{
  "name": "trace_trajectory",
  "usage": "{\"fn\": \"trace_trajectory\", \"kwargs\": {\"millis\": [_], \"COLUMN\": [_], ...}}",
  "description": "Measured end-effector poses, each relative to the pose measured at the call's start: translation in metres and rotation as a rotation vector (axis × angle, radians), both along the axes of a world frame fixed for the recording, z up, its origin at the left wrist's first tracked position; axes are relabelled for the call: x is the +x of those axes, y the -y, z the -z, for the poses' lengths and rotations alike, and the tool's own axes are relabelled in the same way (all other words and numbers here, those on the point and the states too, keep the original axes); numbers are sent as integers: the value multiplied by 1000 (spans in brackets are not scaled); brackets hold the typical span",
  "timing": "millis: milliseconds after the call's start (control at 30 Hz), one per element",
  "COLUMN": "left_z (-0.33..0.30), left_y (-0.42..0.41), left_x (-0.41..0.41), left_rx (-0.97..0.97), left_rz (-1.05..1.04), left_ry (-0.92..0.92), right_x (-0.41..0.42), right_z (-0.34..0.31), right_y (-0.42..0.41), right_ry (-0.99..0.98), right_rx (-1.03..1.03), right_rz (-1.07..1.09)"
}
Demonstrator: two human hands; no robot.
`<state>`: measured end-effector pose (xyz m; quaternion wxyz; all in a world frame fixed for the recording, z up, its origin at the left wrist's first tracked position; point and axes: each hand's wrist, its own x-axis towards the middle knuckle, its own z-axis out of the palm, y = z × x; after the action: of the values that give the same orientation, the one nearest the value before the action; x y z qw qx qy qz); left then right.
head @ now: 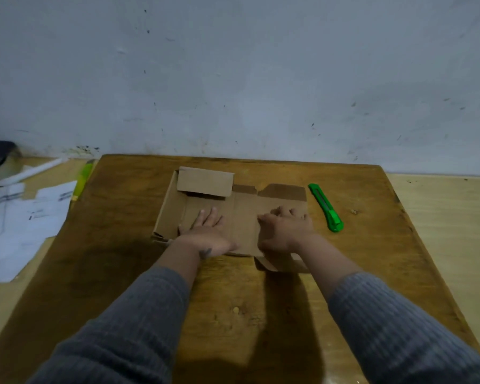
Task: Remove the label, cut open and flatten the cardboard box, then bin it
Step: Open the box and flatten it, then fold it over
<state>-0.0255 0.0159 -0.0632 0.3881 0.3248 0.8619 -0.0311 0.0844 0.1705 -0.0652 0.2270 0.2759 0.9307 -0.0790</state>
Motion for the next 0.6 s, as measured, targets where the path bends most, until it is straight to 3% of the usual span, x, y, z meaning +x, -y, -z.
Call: {"fn": "trace_trajectory", "kwargs": {"millis": [100, 167, 233, 400, 600], "left_z": [1, 2, 1, 4, 10], "left_y": [9, 15, 20, 24, 25], "left_x": [7, 9, 12, 18, 23], "left_rx": [-21, -25, -43, -77, -176], "left_rz": [14, 34, 71, 110, 118], "left_ry": [-7, -24, -46, -91, -127], "right_x": [-5, -11, -26, -63, -75], "right_z": [-13, -11, -5, 17, 35], "right_y": [12, 18, 23, 32, 23], "right_ry": [-291, -582, -743, -715, -897], "right_rx": [268, 279, 233, 144, 189], "right_rz": [-151, -317, -481, -500, -474]}}
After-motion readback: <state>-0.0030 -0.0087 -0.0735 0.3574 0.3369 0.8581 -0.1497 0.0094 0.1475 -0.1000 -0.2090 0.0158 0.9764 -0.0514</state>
